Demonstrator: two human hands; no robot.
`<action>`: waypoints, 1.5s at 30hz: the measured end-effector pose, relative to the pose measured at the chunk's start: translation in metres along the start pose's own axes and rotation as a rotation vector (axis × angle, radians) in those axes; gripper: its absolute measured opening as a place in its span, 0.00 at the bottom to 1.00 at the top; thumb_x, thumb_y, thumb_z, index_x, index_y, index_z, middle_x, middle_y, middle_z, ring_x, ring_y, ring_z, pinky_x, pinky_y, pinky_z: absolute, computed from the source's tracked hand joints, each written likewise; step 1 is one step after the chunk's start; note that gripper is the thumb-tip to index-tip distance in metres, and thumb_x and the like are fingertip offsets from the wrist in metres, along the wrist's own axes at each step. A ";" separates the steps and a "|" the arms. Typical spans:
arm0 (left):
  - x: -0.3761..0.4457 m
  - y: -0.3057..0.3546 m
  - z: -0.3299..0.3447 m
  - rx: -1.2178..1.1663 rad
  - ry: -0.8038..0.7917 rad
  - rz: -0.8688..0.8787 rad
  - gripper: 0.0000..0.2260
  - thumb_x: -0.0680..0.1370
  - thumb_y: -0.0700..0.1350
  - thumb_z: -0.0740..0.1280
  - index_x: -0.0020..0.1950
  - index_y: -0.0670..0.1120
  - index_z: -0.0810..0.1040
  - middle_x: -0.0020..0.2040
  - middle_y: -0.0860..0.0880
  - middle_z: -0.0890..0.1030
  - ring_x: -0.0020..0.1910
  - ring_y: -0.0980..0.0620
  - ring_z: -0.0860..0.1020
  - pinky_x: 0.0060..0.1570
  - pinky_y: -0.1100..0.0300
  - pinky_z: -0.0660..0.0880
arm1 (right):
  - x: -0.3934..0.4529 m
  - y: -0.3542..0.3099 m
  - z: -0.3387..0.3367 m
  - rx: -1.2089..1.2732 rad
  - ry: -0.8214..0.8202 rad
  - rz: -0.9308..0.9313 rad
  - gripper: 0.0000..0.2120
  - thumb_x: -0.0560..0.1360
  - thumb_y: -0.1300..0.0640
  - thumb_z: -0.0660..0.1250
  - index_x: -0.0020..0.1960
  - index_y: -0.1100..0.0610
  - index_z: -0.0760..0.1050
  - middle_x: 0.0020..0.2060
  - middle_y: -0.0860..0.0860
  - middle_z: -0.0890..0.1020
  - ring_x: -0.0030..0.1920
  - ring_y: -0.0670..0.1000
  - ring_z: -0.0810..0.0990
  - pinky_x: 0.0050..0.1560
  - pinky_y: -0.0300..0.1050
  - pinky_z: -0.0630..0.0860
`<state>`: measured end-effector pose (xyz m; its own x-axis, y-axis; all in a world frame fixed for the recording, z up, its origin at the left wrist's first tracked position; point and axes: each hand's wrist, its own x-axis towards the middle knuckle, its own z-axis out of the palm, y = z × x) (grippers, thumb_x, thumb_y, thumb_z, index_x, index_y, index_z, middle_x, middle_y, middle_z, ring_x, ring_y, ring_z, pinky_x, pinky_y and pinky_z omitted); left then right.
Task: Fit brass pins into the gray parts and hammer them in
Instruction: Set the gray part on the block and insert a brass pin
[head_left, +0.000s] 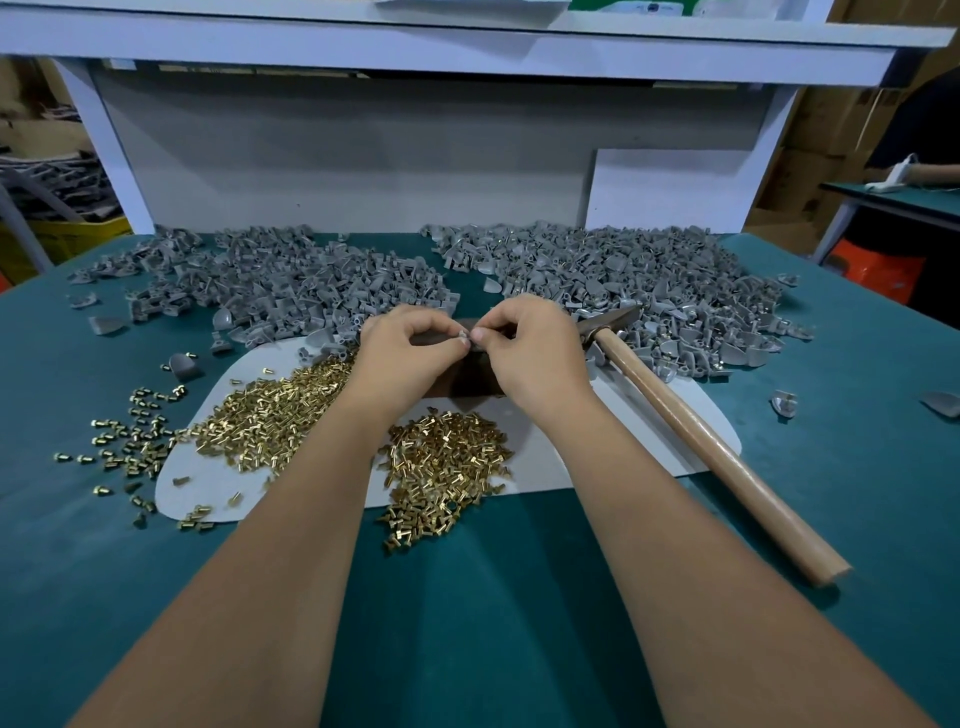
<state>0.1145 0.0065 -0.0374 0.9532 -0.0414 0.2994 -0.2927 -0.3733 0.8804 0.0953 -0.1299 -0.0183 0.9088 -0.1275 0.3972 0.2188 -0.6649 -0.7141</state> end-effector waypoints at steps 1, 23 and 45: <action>0.000 0.000 0.000 -0.008 0.000 -0.005 0.05 0.74 0.44 0.74 0.42 0.53 0.83 0.57 0.47 0.79 0.66 0.43 0.71 0.68 0.43 0.68 | 0.000 0.000 0.000 0.011 -0.003 0.003 0.08 0.74 0.57 0.70 0.38 0.48 0.76 0.44 0.47 0.79 0.46 0.51 0.77 0.49 0.48 0.74; -0.002 0.000 0.000 -0.042 -0.007 -0.013 0.01 0.74 0.42 0.74 0.45 0.48 0.85 0.58 0.46 0.79 0.60 0.49 0.76 0.66 0.49 0.72 | 0.003 0.001 0.000 0.048 -0.008 0.045 0.13 0.73 0.56 0.71 0.32 0.44 0.75 0.34 0.42 0.79 0.40 0.47 0.78 0.44 0.43 0.74; -0.003 0.001 -0.002 0.027 -0.009 -0.016 0.02 0.74 0.47 0.75 0.45 0.52 0.85 0.57 0.52 0.81 0.58 0.53 0.77 0.65 0.49 0.72 | -0.001 0.004 -0.001 0.007 -0.018 -0.051 0.07 0.76 0.55 0.67 0.43 0.56 0.83 0.42 0.49 0.82 0.45 0.50 0.78 0.51 0.50 0.75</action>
<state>0.1113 0.0083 -0.0368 0.9585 -0.0437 0.2819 -0.2754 -0.3991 0.8746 0.0944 -0.1333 -0.0211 0.9027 -0.0801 0.4228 0.2675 -0.6652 -0.6971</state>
